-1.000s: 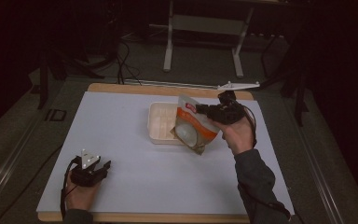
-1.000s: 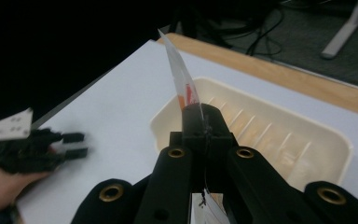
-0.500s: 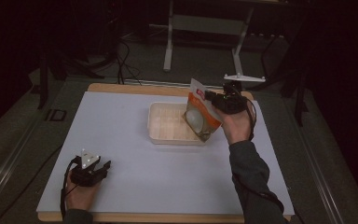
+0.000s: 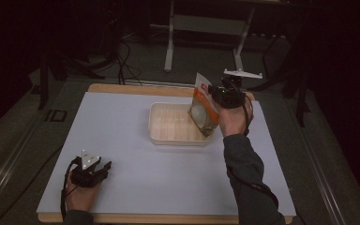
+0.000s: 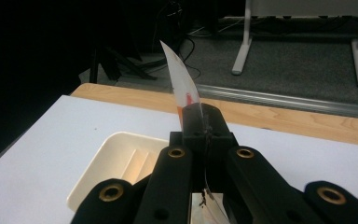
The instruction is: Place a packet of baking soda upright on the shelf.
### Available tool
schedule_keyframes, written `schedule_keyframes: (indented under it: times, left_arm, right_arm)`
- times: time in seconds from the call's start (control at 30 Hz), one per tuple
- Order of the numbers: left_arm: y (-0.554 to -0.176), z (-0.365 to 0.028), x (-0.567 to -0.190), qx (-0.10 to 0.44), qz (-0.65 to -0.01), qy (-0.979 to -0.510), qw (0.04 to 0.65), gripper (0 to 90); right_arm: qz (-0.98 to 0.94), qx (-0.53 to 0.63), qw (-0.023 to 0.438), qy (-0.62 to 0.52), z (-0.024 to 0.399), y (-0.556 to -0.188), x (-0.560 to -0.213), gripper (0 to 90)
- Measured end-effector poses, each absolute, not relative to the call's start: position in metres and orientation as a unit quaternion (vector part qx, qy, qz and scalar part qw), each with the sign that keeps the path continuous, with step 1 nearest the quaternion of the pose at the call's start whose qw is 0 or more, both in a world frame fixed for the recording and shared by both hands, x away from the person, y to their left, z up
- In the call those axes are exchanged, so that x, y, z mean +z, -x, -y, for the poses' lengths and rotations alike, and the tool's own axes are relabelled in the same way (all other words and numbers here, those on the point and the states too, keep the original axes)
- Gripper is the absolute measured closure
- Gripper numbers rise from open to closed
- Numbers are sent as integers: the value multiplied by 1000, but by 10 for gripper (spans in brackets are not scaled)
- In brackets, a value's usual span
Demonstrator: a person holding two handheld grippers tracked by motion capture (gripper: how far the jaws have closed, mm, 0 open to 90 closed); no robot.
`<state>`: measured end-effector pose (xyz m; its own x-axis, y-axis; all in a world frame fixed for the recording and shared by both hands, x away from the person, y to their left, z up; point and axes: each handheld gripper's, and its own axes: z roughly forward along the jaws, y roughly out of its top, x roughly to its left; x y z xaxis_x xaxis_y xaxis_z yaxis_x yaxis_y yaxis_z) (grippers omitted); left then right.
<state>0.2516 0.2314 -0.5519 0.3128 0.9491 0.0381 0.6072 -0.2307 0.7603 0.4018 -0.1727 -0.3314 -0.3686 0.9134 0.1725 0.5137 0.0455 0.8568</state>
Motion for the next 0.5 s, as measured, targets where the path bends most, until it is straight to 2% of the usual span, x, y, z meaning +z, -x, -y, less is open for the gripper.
schedule_keyframes:
  times: [0.5]
  left_arm:
    - [-252, -232, -552, 259, -524, -741, 329, 542]
  right_arm:
    - [-667, 454, 226, -546, 149, -410, -339, 900]
